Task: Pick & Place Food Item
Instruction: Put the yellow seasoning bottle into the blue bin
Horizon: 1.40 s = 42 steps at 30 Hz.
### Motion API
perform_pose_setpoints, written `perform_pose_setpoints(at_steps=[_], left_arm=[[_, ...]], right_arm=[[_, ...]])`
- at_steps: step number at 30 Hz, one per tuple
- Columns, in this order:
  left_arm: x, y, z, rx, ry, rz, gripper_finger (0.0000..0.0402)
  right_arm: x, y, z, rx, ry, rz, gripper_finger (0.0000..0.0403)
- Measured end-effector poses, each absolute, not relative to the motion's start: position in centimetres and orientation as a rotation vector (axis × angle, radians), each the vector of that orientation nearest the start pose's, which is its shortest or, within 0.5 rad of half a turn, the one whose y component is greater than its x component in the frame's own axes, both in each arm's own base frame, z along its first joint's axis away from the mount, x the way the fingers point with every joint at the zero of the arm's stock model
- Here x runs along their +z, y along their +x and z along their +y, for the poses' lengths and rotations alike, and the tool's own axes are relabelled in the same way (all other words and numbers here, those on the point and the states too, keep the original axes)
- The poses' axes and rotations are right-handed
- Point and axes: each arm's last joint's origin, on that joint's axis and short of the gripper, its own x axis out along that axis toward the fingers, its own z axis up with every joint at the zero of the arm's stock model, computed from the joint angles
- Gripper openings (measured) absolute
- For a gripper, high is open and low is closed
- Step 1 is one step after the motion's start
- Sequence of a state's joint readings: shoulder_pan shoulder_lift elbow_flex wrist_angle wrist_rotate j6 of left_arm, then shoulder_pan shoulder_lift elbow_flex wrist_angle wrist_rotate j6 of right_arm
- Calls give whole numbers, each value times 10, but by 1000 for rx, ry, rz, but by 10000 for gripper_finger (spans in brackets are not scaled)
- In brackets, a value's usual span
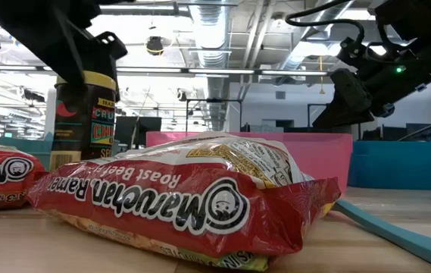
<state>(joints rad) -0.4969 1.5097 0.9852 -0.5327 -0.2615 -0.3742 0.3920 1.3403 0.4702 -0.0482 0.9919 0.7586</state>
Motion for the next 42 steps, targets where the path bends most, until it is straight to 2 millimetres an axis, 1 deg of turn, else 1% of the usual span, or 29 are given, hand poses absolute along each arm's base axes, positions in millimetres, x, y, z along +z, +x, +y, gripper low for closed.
perform_pose_setpoints(at_steps=[6, 10, 14, 20, 23, 42], left_arm=[[217, 261, -132, -31, 32, 987, 314], [214, 262, -132, -30, 32, 996, 310], [206, 265, -134, -27, 40, 1017, 308], [188, 270, -138, -44, 48, 1092, 309], [183, 271, -139, -45, 52, 1109, 306], [187, 274, -140, -57, 36, 1066, 300]], right_arm=[[145, 207, 59, -771, 112, 454, 120], [145, 207, 59, -771, 112, 454, 120], [145, 207, 59, -771, 112, 454, 120], [145, 207, 59, -771, 113, 453, 120], [145, 207, 59, -771, 113, 453, 120], [145, 207, 59, -770, 113, 453, 120]])
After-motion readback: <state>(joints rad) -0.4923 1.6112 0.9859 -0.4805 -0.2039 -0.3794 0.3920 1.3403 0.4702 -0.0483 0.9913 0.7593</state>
